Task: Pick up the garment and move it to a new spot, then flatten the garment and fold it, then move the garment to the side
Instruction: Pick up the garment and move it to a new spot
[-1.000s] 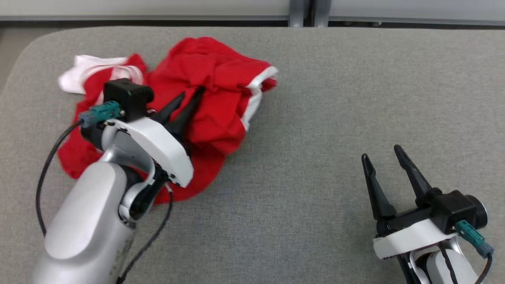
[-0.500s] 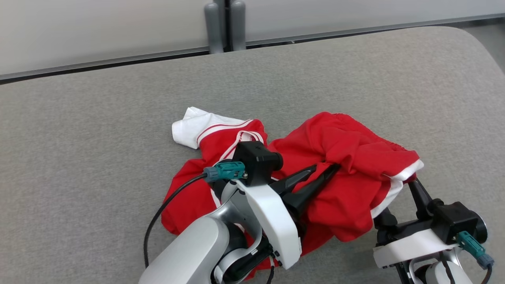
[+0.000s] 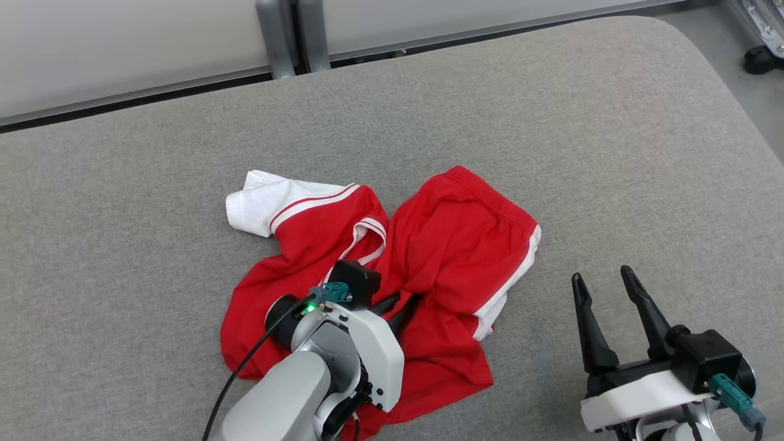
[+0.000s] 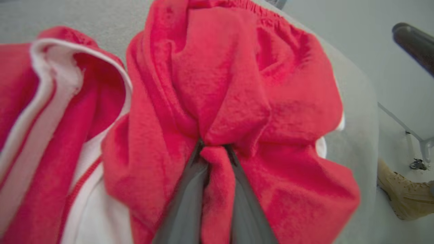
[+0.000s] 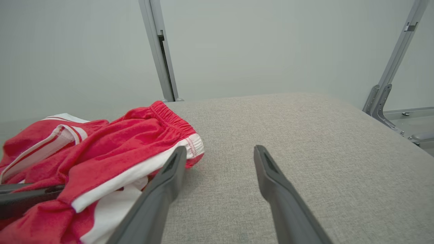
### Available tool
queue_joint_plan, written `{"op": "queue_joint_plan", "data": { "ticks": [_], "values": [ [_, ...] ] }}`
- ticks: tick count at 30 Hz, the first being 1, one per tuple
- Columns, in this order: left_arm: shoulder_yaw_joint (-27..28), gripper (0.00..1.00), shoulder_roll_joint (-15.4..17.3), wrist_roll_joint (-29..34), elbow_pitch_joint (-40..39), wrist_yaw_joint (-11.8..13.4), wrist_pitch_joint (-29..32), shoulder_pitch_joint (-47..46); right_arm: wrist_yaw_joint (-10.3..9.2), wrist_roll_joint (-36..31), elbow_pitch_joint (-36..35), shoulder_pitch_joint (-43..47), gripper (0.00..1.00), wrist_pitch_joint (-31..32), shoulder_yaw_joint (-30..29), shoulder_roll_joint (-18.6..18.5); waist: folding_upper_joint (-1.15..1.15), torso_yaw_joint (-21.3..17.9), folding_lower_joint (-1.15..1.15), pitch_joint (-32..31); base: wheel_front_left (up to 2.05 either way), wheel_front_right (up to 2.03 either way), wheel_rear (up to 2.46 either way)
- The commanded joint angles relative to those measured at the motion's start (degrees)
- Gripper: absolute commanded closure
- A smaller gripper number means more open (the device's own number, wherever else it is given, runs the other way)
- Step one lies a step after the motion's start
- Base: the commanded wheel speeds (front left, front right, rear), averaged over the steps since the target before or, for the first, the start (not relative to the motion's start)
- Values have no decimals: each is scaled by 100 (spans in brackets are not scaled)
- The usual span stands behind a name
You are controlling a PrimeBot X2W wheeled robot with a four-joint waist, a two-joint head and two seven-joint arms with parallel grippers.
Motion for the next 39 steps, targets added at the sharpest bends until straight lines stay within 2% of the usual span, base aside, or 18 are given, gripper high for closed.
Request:
{"op": "queue_joint_plan", "data": {
  "ticks": [1, 5, 10, 14, 20, 24, 29, 33, 34, 35, 39],
  "values": [
    [-33, 0, 14, 77, 121, -10, -297, -75, 3, -28, 30, 39, 0, -28, -22, -12, 0, 70, 0, -88, 0, 0, 0],
    [-101, 0, -25, 165, 132, 77, -747, -32, 3, -84, 47, 95, 0, -28, -42, -11, 0, 195, 0, -247, 0, 0, 0],
    [-147, 0, 46, 172, -352, 273, -1065, 398, 3, -155, 20, 252, 0, -28, -152, -87, 0, 374, 0, -611, 0, 0, 0],
    [-166, 0, 251, 149, -1023, 484, -825, 709, 3, -183, -32, 344, 0, -28, -185, -128, 0, 439, 0, -766, 0, 0, 0],
    [-283, 0, 327, 123, -1712, 595, -184, 504, 3, -157, -88, 198, 0, -28, -16, -127, 0, 270, 0, -680, 0, 0, 0],
    [-320, 0, 182, 108, -1530, 617, 161, 53, 3, -72, -111, 94, 0, -28, 96, -87, 0, 19, 0, -518, 0, 0, 0],
    [-356, 0, 61, 119, -808, 650, 515, -517, 2, 76, -128, 41, 0, -28, 171, -36, 0, -342, 0, -356, 0, 0, 0],
    [-471, 1, 97, 226, -140, 714, 787, -747, 2, 140, -92, 59, 0, -28, 157, -12, 0, -526, 0, -277, 0, 0, 0],
    [-447, 45, 83, 225, -40, 726, 760, -788, 3, 147, -95, 70, 0, -28, 132, -8, 0, -554, 0, -265, 0, 0, 0],
    [-448, 100, 96, 275, 37, 738, 702, -859, 3, 146, -98, 85, 0, -28, 114, -6, 0, -570, 0, -260, 0, 0, 0],
    [-382, 100, 76, 160, -41, 619, 509, -897, 3, 204, -137, 175, 0, -28, 23, -2, 0, -500, 0, -287, 0, 0, 0]
  ]
}}
